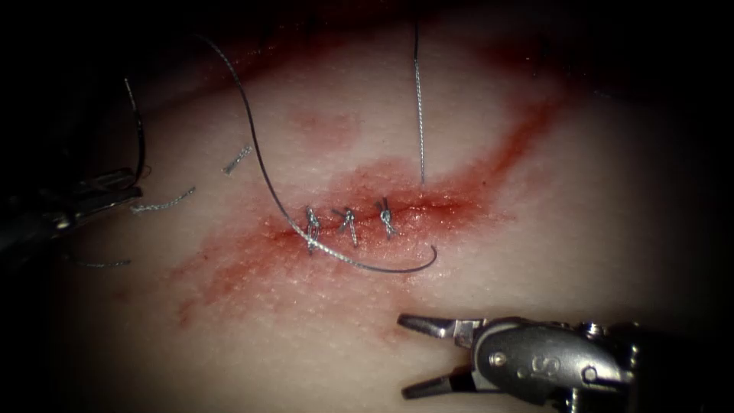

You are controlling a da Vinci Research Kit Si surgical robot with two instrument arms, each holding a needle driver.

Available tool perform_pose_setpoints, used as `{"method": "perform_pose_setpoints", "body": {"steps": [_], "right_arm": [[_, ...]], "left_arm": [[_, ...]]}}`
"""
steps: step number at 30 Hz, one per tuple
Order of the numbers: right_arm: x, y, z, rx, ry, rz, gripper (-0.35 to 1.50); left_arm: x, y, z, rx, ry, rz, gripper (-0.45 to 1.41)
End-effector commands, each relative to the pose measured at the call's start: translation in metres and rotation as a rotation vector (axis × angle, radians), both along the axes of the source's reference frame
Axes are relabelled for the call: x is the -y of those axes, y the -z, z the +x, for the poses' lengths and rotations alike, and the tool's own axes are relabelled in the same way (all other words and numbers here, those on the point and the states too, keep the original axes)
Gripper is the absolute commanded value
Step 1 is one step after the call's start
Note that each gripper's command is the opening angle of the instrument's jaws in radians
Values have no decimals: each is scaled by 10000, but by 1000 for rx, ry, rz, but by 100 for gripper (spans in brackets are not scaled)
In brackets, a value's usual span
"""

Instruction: Wound Closure

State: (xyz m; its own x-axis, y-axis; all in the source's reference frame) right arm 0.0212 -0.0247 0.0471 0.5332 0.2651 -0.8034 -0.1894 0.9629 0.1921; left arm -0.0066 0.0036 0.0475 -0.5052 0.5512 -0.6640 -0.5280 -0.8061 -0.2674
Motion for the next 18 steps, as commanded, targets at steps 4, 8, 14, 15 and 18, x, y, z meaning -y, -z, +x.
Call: {"method": "perform_pose_setpoints", "body": {"steps": [4, 8, 14, 15, 18], "right_arm": [[-18, -36, -15, 12, -36, -21, 101], [-31, -77, -16, 19, -46, -38, 98], [-50, -125, -14, 44, -50, -58, 91], [-52, -130, -13, 47, -49, -59, 89], [-50, -146, -9, 30, -19, -56, -35]], "left_arm": [[-3, -12, 2, -28, 4, -11, -30], [-4, -20, 2, -37, 11, -16, -32], [-5, -27, 2, -41, 10, -20, -35], [-4, -27, 1, -43, 8, -19, -35], [-3, -30, -2, -47, 7, -19, -37]]}}
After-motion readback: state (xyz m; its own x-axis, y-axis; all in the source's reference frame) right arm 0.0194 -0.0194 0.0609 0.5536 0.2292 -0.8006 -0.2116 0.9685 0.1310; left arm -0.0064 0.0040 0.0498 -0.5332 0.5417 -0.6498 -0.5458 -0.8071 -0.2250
